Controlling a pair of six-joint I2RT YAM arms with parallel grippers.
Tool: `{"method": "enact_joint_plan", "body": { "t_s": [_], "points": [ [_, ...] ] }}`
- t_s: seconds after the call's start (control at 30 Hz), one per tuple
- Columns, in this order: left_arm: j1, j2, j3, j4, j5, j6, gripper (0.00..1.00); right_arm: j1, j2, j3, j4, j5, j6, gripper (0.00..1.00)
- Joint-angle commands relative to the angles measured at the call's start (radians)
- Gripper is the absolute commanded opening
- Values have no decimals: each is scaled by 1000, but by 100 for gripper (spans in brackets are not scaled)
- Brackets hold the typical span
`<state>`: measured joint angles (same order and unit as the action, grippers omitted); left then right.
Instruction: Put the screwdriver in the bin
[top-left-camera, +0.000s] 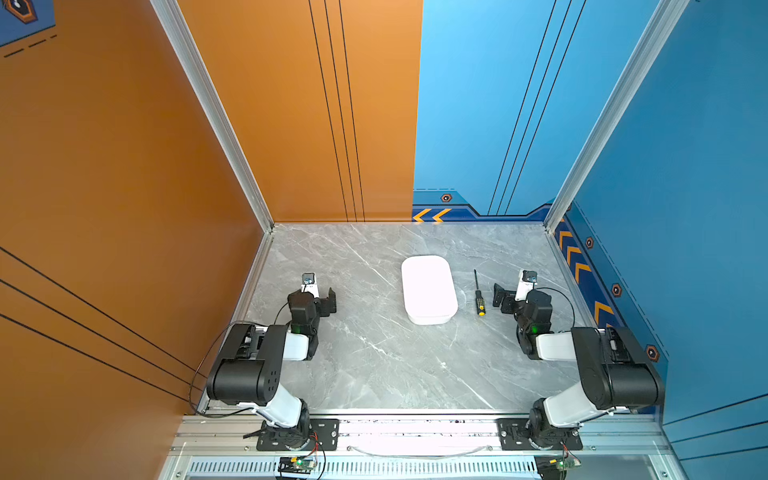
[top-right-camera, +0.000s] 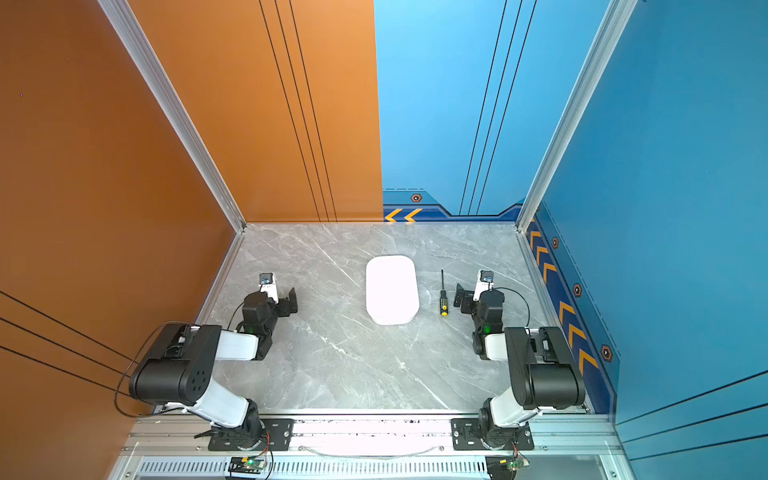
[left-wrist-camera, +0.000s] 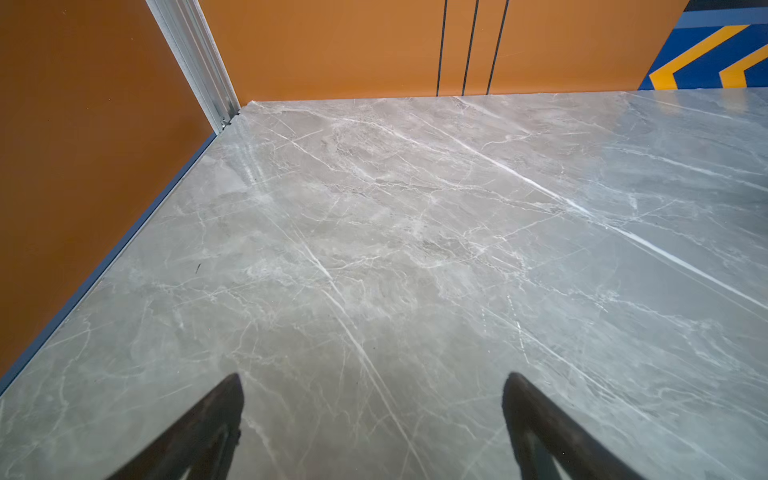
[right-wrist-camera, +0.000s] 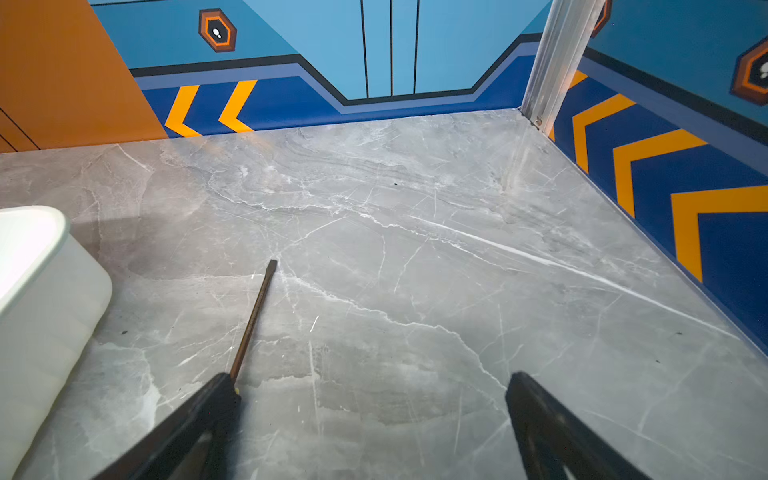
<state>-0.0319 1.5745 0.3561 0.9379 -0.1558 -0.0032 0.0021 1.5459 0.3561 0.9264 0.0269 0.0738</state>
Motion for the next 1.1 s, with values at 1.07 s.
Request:
{"method": "enact_joint_plan", "body": {
  "t_s": [1.07],
  "points": [
    [-8, -13, 16, -5, 47, 38, 98, 10, 1, 17, -15, 24, -17, 100]
  ]
}}
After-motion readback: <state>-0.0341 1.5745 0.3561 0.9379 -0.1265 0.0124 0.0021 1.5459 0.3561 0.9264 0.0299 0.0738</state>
